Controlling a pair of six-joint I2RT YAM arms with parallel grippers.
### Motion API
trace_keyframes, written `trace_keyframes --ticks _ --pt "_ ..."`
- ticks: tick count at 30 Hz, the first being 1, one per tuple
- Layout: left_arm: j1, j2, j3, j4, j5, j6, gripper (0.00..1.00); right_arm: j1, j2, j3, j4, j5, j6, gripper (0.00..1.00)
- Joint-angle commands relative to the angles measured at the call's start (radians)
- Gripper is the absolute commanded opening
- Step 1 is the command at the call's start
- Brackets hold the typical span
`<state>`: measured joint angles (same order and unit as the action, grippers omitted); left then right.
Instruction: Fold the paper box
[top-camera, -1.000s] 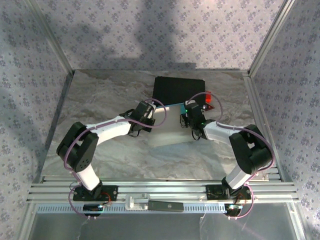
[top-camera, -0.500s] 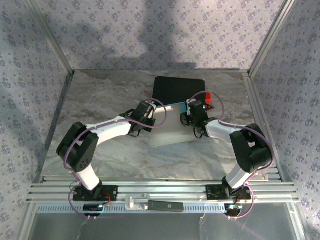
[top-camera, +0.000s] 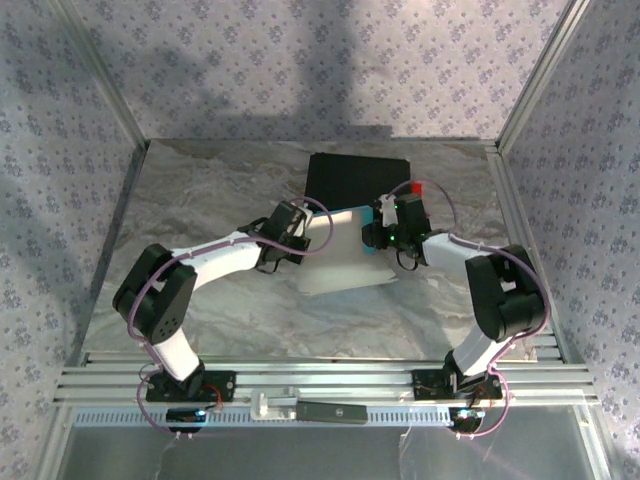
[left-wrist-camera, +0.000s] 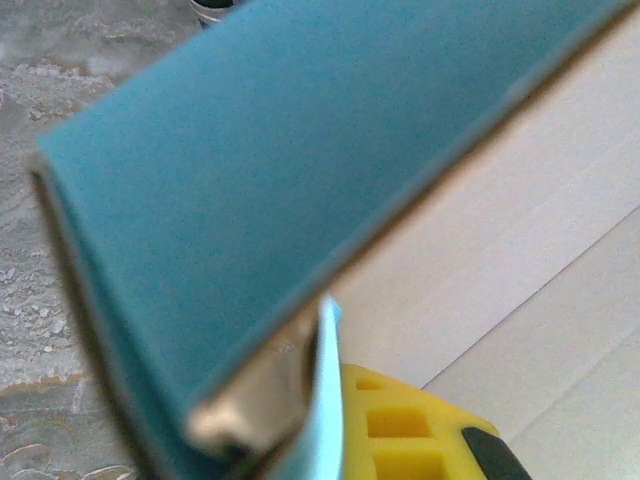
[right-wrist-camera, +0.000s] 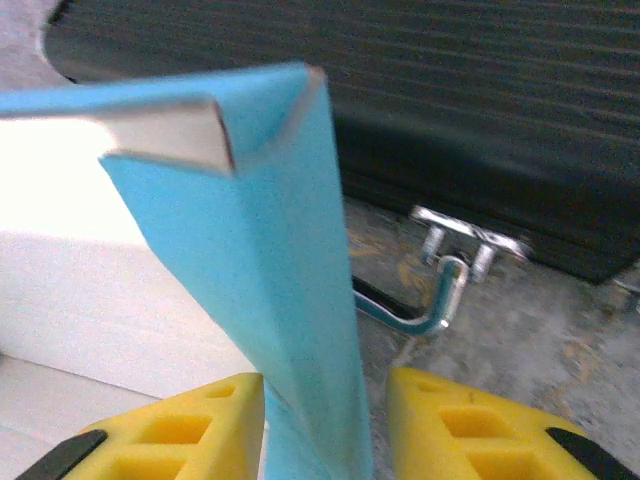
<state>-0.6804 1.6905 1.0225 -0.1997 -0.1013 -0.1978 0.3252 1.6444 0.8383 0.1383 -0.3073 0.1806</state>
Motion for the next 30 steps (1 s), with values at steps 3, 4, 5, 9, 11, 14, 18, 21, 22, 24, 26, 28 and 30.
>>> trace_keyframes --ticks 3,4,5,9,11,14,18,21,22,24,26,28,30 --pt "0.002 0.005 0.025 -0.095 0.067 0.075 0.00 -0.009 0.031 0.064 -0.007 -0.114 -0.039 0.38" --pt "0.006 0.007 0.027 -0.100 0.070 0.076 0.00 -0.009 0.034 0.065 -0.005 -0.109 -0.039 0.38" --pt "0.007 0.008 0.030 -0.103 0.071 0.078 0.00 -0.010 0.038 0.065 -0.004 -0.104 -0.039 0.38" --pt "0.012 0.006 0.027 -0.105 0.072 0.078 0.00 -0.005 0.046 0.065 -0.009 -0.072 -0.047 0.35" --pt "0.013 0.007 0.028 -0.102 0.072 0.075 0.00 -0.003 0.044 0.056 -0.012 -0.063 -0.054 0.35" --pt "0.014 0.011 0.029 -0.101 0.068 0.069 0.00 0.001 0.032 0.033 -0.013 -0.063 -0.059 0.37" --pt "0.018 0.017 0.030 -0.098 0.068 0.064 0.00 -0.002 -0.018 -0.021 0.001 -0.117 -0.058 0.47" --pt "0.020 0.020 0.031 -0.099 0.070 0.064 0.00 -0.003 -0.049 -0.044 -0.006 -0.151 -0.056 0.53" --pt "0.021 0.021 0.033 -0.101 0.070 0.064 0.00 -0.006 -0.059 -0.048 -0.009 -0.150 -0.053 0.53" --pt "0.023 0.022 0.037 -0.104 0.071 0.064 0.00 -0.016 -0.081 -0.071 0.000 -0.176 -0.038 0.54" --pt "0.029 0.026 0.042 -0.108 0.078 0.065 0.00 -0.024 -0.106 -0.091 0.004 -0.208 -0.030 0.55" --pt "0.037 0.031 0.048 -0.115 0.088 0.067 0.00 -0.029 -0.125 -0.108 0.001 -0.251 -0.024 0.55" --pt "0.044 0.039 0.054 -0.119 0.095 0.071 0.00 -0.031 -0.152 -0.133 0.008 -0.275 -0.007 0.56"
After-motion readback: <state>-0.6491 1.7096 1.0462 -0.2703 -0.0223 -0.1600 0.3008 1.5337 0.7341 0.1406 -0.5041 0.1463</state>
